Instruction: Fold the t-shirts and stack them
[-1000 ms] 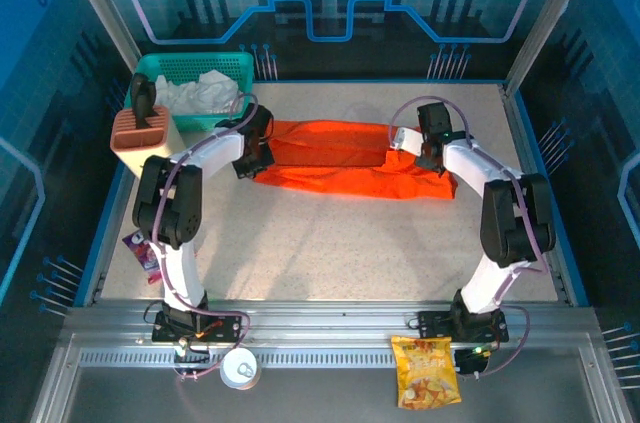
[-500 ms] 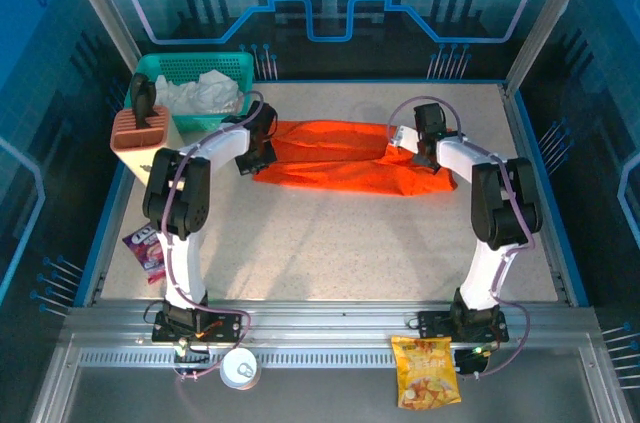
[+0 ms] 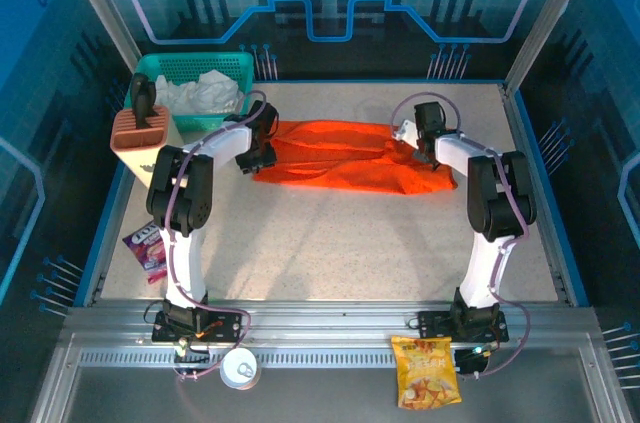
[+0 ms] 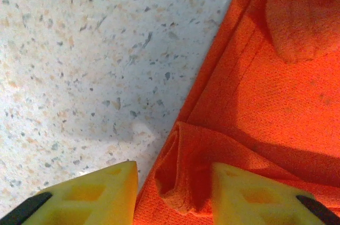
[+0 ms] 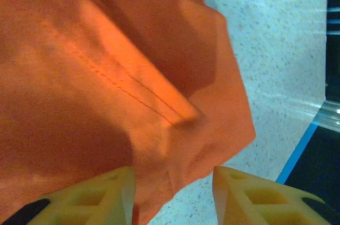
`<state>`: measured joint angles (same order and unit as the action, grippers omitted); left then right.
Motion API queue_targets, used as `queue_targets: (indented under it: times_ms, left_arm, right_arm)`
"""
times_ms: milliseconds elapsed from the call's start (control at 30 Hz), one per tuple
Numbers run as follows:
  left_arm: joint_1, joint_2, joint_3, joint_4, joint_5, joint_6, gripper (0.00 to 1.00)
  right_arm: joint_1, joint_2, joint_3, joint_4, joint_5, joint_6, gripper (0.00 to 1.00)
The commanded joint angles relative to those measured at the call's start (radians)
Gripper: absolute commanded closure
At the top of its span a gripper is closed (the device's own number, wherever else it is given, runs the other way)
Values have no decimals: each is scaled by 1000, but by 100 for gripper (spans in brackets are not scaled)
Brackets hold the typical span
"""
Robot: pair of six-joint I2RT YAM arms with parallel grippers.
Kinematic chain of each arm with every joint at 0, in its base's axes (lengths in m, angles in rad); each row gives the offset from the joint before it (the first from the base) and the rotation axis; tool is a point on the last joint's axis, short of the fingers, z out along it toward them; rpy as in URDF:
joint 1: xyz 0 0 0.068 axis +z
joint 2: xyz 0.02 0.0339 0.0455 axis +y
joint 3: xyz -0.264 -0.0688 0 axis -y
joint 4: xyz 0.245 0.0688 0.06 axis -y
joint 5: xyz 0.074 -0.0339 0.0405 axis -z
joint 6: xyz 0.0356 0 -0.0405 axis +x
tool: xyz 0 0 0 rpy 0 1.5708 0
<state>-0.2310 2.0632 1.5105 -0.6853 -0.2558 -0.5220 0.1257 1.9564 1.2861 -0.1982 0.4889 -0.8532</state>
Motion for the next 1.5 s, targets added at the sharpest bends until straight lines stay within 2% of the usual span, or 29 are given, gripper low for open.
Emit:
queue_targets:
  times_ms: [0,133,233,300,367,433,500,533,667,700,767,1033,1233,1467]
  left_arm:
    - [7,-66,21,-48,-39,20,49]
    - [6,-149,13,-65,-67,36,28]
    - [3,-215,-4,-64,-56,40,18]
    - [-3,-244,-12,-62,-35,41,17]
    - [-11,-250,-6,-63,1,48,18]
    - [-25,-238,7,-63,36,54,23]
    - [-44,-208,27,-63,67,63,36]
    - [-53,-192,34,-62,81,67,43]
    - [-87,-112,68,-49,128,71,84]
    - [-95,-95,77,-44,130,70,91]
    - [-108,-62,90,-33,130,67,97]
    - [-124,49,149,-21,127,62,100]
    - [-124,129,190,-22,111,69,100]
    - [-124,201,217,-46,43,104,100]
  right_arm:
    - [-45,-83,61,-66,-37,195,52]
    - [-86,-231,56,-168,-118,445,47]
    - [-124,-338,48,-336,-164,794,44]
    - [-170,-388,24,-459,-301,1047,44]
    - [-202,-426,-61,-481,-484,1179,47]
    - [-211,-465,-176,-418,-597,1256,49]
    - [-213,-500,-277,-341,-625,1321,49]
    - [-215,-509,-306,-319,-622,1341,49]
    - [-230,-515,-369,-247,-646,1397,58]
    - [-232,-512,-373,-239,-652,1407,61]
    - [-232,-508,-377,-227,-663,1422,65]
    - [-230,-554,-365,-216,-670,1460,76]
    - [-223,-440,-338,-142,-713,1514,88]
    - [-232,-350,-368,-101,-635,1544,91]
